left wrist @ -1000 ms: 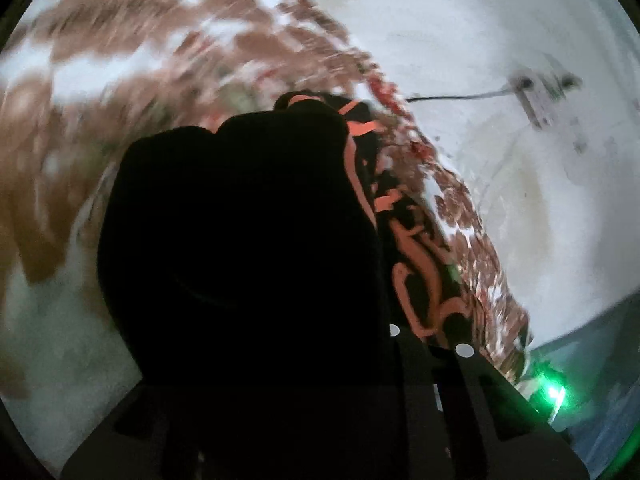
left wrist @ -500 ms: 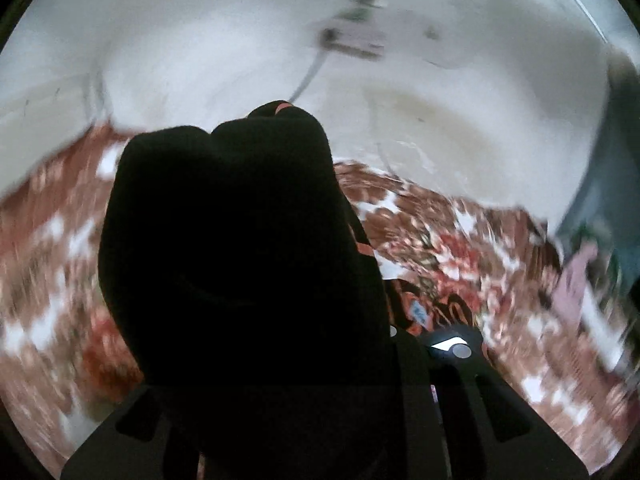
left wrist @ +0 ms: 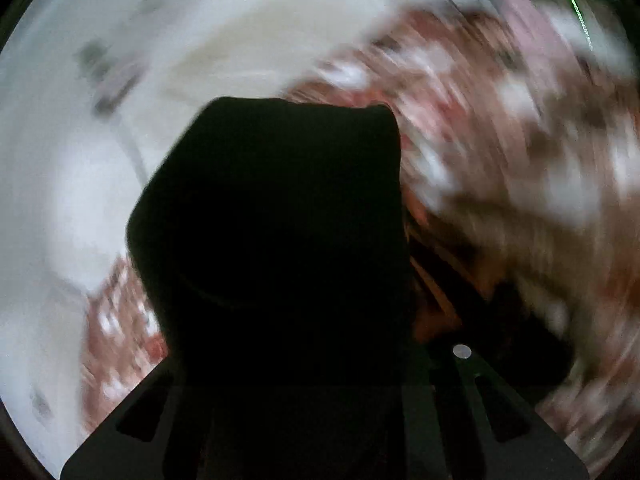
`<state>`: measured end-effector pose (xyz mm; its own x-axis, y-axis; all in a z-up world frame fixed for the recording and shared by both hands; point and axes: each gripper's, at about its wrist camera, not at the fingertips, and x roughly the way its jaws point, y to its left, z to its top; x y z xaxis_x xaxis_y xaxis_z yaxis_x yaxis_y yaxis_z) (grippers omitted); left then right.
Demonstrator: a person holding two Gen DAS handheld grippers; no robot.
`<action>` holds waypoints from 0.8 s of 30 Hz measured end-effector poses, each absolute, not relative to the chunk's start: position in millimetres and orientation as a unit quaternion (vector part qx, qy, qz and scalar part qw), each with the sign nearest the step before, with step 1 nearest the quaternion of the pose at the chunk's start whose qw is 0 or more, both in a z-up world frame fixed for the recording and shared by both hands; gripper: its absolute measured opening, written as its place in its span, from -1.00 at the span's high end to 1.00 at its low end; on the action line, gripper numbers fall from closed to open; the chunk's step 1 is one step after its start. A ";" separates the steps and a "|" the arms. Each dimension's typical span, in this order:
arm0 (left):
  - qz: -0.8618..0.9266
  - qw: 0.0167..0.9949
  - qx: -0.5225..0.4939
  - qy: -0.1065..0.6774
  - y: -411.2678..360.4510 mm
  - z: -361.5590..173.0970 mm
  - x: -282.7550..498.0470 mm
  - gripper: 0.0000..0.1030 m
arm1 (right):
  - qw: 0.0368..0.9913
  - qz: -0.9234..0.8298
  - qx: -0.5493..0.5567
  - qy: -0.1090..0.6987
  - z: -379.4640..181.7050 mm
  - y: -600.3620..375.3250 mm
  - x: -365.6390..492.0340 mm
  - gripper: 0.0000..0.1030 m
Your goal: Fold large clothes
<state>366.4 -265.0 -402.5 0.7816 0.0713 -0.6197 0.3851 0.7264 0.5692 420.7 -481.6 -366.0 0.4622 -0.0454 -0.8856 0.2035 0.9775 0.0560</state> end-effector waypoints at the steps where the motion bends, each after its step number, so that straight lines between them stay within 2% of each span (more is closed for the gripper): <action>1: -0.092 0.857 0.396 0.318 -276.3 -422.1 358.6 0.68 | 0.852 -0.068 0.084 0.512 -364.7 -487.7 419.9 -0.87; 5: -0.080 0.825 0.482 0.285 -296.5 -453.7 339.0 0.68 | 0.856 -0.018 0.089 0.510 -357.5 -484.9 423.7 -0.87; 15: -0.091 0.802 0.540 0.239 -299.4 -464.2 305.9 0.68 | 0.821 0.112 0.192 0.526 -353.9 -430.5 477.1 -0.89; 18: -0.065 0.789 0.572 0.214 -303.0 -477.7 299.7 0.57 | 0.812 0.115 0.205 0.534 -358.9 -422.3 485.3 -0.89; 21: -0.060 0.792 0.572 0.204 -301.6 -472.8 294.7 0.28 | 0.802 0.123 0.202 0.548 -365.4 -409.7 484.3 -0.89; 22: -0.074 0.795 0.565 0.207 -299.8 -469.2 291.4 -0.18 | 0.800 0.129 0.196 0.552 -367.9 -404.1 482.2 -0.89; 23: -0.081 0.800 0.559 0.202 -297.5 -465.0 285.8 -0.42 | 0.798 0.134 0.188 0.556 -370.1 -399.8 480.6 -0.89; 24: -0.087 0.804 0.555 0.195 -294.1 -461.1 277.3 -0.48 | 0.797 0.142 0.174 0.560 -371.7 -391.3 477.7 -0.89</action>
<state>277.3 -294.1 -461.1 0.9091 0.0759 -0.4097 0.3564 0.3677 0.8589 477.7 -391.3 -371.7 0.3319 0.4217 -0.8438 -0.0311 0.8989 0.4370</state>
